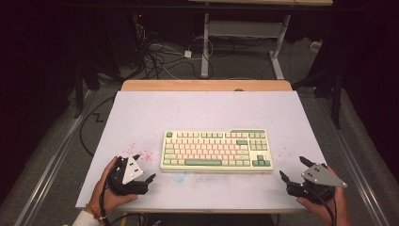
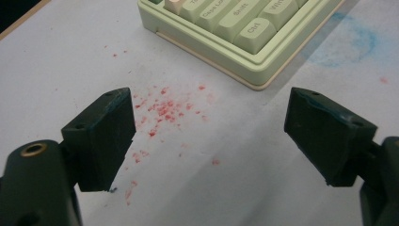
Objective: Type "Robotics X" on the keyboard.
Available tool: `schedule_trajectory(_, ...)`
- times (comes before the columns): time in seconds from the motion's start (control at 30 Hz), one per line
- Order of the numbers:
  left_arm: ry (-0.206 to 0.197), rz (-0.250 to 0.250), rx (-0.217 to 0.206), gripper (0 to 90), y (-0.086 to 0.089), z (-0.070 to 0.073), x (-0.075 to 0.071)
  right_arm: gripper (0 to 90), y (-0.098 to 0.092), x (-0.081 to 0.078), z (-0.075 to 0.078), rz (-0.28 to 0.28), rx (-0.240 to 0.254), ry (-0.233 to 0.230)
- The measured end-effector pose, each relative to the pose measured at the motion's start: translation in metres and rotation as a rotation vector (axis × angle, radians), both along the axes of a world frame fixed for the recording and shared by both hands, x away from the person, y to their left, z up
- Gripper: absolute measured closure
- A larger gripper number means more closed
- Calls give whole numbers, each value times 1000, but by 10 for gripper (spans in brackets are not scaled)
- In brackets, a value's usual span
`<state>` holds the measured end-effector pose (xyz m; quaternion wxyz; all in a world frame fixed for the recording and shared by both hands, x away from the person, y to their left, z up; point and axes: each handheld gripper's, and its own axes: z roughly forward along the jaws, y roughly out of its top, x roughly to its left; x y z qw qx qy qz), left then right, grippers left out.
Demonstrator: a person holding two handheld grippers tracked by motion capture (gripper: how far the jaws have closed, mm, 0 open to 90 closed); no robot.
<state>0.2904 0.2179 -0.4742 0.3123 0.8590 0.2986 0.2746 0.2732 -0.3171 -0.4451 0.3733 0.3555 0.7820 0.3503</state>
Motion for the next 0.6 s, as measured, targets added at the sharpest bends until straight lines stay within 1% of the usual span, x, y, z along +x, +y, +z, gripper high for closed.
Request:
schedule_trajectory(0.13, 4, -3, -10, 158, 0, 0, 0, 210, 1, 0, -1, 4, 17, 15)
schedule_trajectory(0.2, 1, -6, -15, 160, -1, 1, -1, 226, 2, 0, 0, 5, 17, 20)
schedule_trajectory(0.27, 7, -8, -20, 160, 1, 1, -2, 248, 3, 0, 1, 12, 27, 25)
schedule_trajectory(0.3, 8, -7, -22, 160, 1, 1, -2, 269, 3, 0, 2, 19, 37, 24)
schedule_trajectory(0.33, 11, -6, -28, 160, 2, 1, -2, 286, 2, 1, 4, 50, 64, 29)
schedule_trajectory(0.37, 13, -4, -33, 160, 2, 1, -1, 311, 2, 1, 6, 73, 89, 34)
schedule_trajectory(0.4, 10, -4, -30, 160, 2, 2, -2, 337, 4, 2, 8, 82, 87, 27)
schedule_trajectory(0.43, 9, -5, -32, 160, 2, 2, -1, 389, 6, 3, 10, 78, 78, 26)
schedule_trajectory(0.47, 10, -5, -33, 160, 2, 2, -1, 440, 7, 4, 12, 92, 78, 33)
schedule_trajectory(0.5, 11, -5, -34, 161, 2, 2, -1, 454, 9, 6, 14, 98, 85, 31)
schedule_trajectory(0.53, 13, -3, -35, 160, 2, 2, -1, 501, 12, 8, 15, 101, 85, 28)
schedule_trajectory(0.57, 15, -3, -34, 161, 2, 2, 0, 567, 14, 11, 16, 112, 83, 41)
schedule_trajectory(0.6, 15, -2, -35, 161, 2, 2, 0, 585, 16, 15, 18, 120, 87, 44)
